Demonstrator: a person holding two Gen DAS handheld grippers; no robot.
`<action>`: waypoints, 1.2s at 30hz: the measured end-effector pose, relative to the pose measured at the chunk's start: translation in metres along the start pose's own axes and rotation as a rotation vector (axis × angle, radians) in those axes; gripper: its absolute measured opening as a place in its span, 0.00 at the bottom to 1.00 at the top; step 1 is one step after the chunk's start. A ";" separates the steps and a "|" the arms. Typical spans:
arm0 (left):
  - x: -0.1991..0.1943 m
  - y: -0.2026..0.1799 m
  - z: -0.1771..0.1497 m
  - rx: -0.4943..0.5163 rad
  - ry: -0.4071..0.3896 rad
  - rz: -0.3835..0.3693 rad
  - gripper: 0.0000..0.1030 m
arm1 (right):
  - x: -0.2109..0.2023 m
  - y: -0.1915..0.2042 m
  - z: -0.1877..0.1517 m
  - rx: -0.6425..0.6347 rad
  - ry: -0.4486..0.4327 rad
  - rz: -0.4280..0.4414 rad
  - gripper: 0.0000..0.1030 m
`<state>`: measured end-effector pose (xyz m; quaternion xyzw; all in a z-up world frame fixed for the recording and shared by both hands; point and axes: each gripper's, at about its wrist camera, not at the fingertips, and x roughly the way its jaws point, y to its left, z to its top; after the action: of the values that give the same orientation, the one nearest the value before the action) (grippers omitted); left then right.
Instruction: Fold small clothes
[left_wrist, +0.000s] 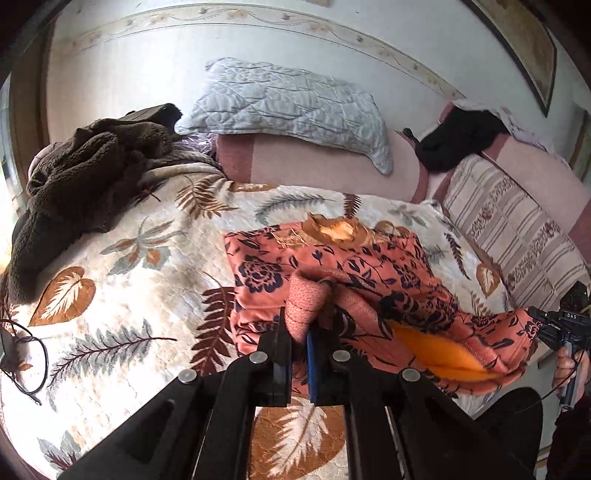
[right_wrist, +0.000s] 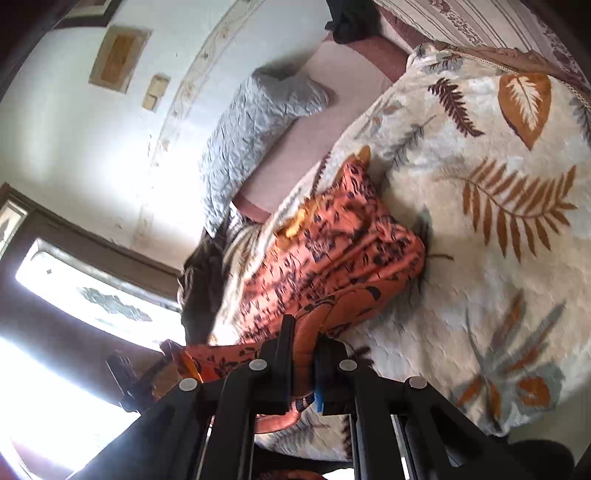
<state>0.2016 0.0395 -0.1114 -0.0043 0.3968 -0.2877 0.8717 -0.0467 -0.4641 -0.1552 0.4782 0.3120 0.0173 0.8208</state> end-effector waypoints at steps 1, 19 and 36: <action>0.002 0.007 0.006 -0.022 -0.002 0.003 0.06 | 0.004 0.002 0.013 0.012 -0.025 0.013 0.08; 0.211 0.108 0.089 -0.163 0.229 0.155 0.06 | 0.249 -0.069 0.192 0.342 -0.058 0.086 0.12; 0.159 0.152 0.052 -0.560 -0.041 0.143 0.29 | 0.208 -0.095 0.188 0.401 -0.160 0.139 0.77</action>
<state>0.3965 0.0747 -0.2211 -0.2227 0.4424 -0.1044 0.8625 0.1946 -0.5930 -0.2688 0.6519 0.2093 -0.0268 0.7284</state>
